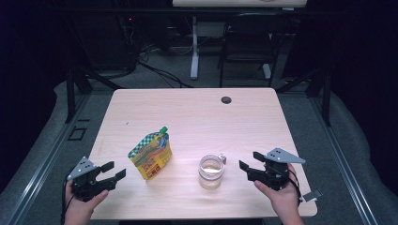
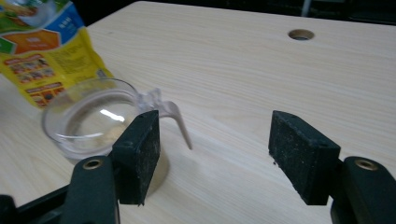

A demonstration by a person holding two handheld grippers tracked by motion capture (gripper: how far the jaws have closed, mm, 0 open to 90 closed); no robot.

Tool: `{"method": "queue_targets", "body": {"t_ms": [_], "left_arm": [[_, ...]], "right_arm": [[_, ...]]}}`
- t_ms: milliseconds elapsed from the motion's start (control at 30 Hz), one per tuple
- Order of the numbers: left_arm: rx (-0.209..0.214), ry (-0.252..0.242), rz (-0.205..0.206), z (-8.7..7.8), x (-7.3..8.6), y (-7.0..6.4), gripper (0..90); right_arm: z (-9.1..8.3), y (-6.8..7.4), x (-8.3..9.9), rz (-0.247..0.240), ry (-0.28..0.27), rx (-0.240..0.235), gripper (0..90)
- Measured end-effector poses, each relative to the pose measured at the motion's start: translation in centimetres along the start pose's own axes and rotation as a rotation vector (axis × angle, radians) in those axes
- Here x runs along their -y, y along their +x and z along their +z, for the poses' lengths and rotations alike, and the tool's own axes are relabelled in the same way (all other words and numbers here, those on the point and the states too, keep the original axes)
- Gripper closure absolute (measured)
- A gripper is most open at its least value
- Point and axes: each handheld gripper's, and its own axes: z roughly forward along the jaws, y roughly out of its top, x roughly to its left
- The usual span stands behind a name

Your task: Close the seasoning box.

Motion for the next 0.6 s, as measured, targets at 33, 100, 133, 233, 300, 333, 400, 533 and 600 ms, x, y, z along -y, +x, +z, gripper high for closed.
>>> {"method": "queue_targets", "body": {"t_ms": [33,100,133,233,300,333,400,533,600], "left_arm": [[-0.004,0.002,-0.007,0.0,0.0,0.3,38.4],[-0.018,0.002,-0.014,0.1,0.2,0.8,38.4],[-0.021,0.003,-0.019,0.1,0.2,1.0,38.4],[-0.039,0.006,-0.028,0.3,0.5,1.6,38.5],[-0.06,0.005,-0.035,0.3,0.9,2.0,38.5],[-0.067,0.006,-0.036,0.3,1.0,2.1,38.5],[-0.073,0.005,-0.048,0.3,1.4,2.4,38.5],[-0.084,0.01,-0.058,0.4,2.0,3.0,38.6],[-0.083,0.011,-0.065,0.4,2.2,3.2,38.9]], "right_arm": [[-0.1,-0.3,0.2,0.002,0.003,0.011,33.5],[-0.3,-0.9,0.6,0.014,0.006,0.036,33.9],[-0.4,-1.3,0.9,0.02,0.006,0.044,34.1],[-0.6,-2.1,1.6,0.027,0.013,0.065,34.3],[-0.6,-2.6,2.2,0.039,0.015,0.078,34.3],[-0.7,-2.9,2.6,0.051,0.015,0.08,34.3],[-0.7,-3.3,3.2,0.065,0.021,0.088,34.3],[-0.5,-3.9,4.3,0.074,0.021,0.119,34.2],[-0.5,-4.1,4.7,0.089,0.002,0.115,34.0]]}}
